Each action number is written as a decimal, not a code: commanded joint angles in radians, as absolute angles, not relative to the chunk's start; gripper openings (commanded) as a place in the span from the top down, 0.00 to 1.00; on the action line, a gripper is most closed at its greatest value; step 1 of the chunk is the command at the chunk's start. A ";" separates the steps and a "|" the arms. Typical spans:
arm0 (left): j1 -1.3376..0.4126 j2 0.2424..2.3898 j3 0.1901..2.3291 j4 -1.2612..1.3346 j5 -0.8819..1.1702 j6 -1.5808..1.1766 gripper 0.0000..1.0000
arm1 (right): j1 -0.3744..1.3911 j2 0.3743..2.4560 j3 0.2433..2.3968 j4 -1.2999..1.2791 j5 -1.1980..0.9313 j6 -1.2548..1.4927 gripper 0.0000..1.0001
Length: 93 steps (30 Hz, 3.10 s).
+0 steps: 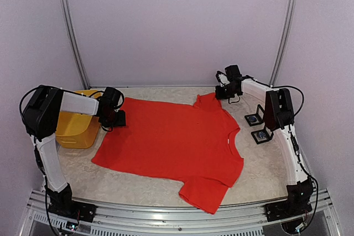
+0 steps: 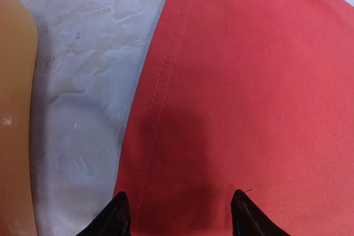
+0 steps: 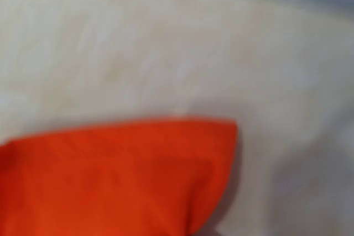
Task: Pin the brooch onto the clothing
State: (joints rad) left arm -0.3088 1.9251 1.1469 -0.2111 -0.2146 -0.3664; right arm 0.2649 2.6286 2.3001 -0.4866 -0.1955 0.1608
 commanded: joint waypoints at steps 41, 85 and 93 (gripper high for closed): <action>-0.489 1.623 0.783 -0.186 -0.205 -0.483 0.53 | 0.717 1.835 1.107 -0.441 -0.223 0.230 1.00; -0.769 1.193 0.452 -0.460 -0.316 -0.836 0.48 | 1.332 1.347 0.723 -0.656 -0.164 0.764 1.00; -0.769 1.175 0.726 -0.428 -0.441 -0.631 0.39 | 1.024 1.306 1.001 -0.807 0.174 0.579 0.86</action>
State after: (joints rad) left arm -0.7654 1.1679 0.5587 -0.4728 -0.3580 -0.7567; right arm 1.2194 1.3281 0.8909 -0.7036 -0.0593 0.6899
